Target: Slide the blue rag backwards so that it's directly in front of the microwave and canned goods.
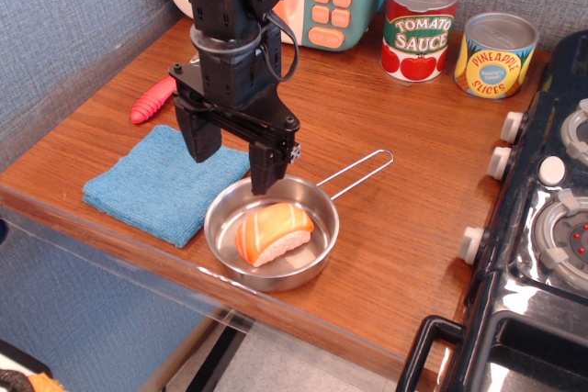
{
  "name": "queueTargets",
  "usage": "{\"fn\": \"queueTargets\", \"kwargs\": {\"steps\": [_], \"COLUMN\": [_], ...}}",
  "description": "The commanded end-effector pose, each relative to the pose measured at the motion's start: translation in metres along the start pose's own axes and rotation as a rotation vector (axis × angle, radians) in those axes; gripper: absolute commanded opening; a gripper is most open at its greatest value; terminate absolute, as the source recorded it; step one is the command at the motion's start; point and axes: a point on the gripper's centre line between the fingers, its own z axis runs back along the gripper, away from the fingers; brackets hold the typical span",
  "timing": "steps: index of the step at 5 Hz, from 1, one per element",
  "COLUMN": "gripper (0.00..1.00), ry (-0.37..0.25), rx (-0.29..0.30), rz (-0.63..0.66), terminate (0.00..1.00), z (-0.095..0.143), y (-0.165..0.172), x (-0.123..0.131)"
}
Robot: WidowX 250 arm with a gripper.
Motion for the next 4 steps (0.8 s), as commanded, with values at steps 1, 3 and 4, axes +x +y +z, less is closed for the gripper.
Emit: {"fn": "queueTargets", "kwargs": {"steps": [1,3,4], "gripper": [1.00,1.00,1.00], "ry": [0.000,0.000,0.011], "rx": [0.000,0.043,0.071], "rz": [0.000,0.094,0.125], "terminate": [0.00,0.00,0.00], "z": [0.000,0.001,-0.001], "y": [0.000,0.047,0.066], "x": [0.000,-0.020,-0.031]}}
